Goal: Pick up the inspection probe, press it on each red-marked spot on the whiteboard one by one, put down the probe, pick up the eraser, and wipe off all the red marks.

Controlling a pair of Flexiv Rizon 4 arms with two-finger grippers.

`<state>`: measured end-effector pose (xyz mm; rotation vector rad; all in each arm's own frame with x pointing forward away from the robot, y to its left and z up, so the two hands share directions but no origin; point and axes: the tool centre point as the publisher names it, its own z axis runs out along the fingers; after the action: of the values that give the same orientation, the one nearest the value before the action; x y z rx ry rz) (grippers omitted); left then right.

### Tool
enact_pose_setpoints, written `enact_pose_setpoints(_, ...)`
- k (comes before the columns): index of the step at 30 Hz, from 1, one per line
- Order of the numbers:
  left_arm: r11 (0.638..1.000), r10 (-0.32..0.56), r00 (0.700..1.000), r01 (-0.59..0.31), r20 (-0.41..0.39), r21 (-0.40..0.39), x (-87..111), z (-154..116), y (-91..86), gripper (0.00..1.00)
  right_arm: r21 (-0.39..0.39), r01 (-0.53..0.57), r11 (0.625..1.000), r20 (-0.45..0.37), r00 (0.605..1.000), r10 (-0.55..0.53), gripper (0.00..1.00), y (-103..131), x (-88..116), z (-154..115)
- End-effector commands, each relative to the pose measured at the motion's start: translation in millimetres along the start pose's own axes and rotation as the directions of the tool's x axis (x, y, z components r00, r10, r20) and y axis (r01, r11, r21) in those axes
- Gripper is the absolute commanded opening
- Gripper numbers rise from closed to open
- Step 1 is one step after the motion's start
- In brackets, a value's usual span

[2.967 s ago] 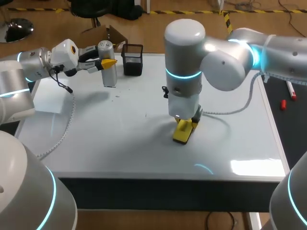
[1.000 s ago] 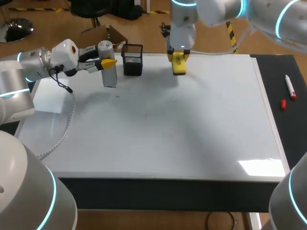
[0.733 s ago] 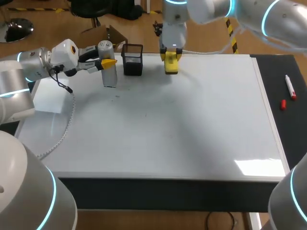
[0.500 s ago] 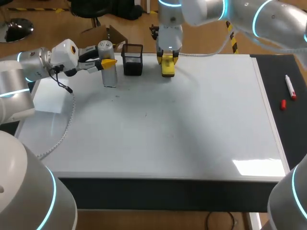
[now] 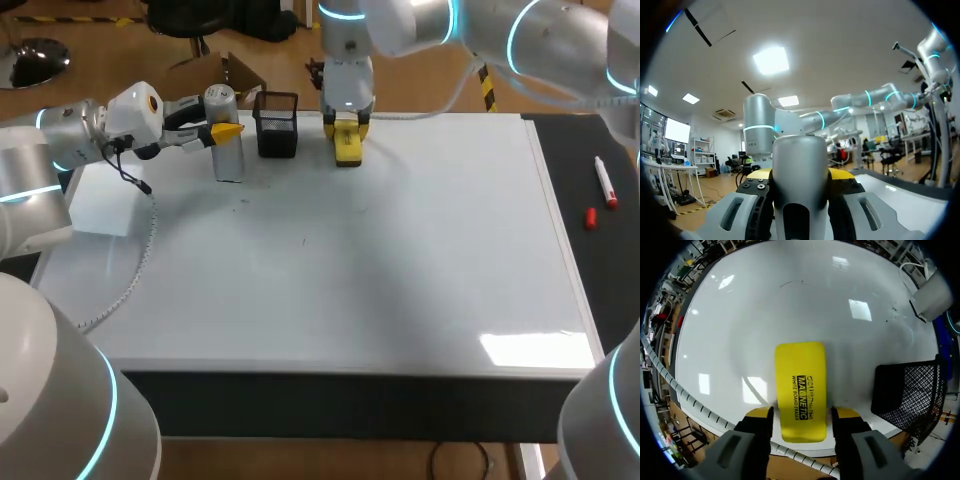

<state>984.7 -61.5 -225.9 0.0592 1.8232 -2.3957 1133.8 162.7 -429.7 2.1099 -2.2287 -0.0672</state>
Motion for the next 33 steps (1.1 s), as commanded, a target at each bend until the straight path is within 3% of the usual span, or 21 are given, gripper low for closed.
enact_pose_setpoints(1, 1.0, 0.002, 1.0, -0.002, 0.003, -0.002, 1.0, 1, -1.5, 0.0, 0.013, -0.01, 1.0, 0.001, 1.0, 0.01, 1.0, 5, 8, -6)
enact_pose_setpoints(6, 1.0, 0.002, 1.0, -0.002, 0.003, -0.002, 1.0, 1, -1.5, 0.0, 0.028, -0.061, 0.998, 0.023, 0.998, 0.06, 1.0, 8, 21, -13)
enact_pose_setpoints(13, 1.0, 0.002, 1.0, -0.002, 0.003, -0.002, 1.0, 1, -1.5, 0.0, 0.061, -0.224, 0.973, 0.141, 0.967, 0.214, 1.0, 11, 54, -39)
enact_pose_setpoints(23, 1.0, 0.002, 1.0, -0.002, 0.003, -0.002, 1.0, 1, -1.5, 0.0, 0.035, -0.433, 0.901, 0.278, 0.87, 0.407, 1.0, 15, 99, -90)
enact_pose_setpoints(25, 1.0, 0.002, 1.0, -0.002, 0.003, -0.002, 1.0, 1, -1.5, 0.0, -0.024, -0.491, 0.871, 0.285, 0.831, 0.477, 1.0, 13, 106, -97)
enact_pose_setpoints(33, 1.0, 0.002, 1.0, -0.002, 0.003, -0.002, 1.0, 1, -1.5, 0.0, -0.103, -0.584, 0.805, 0.342, 0.74, 0.58, 1.0, 12, 129, -127)
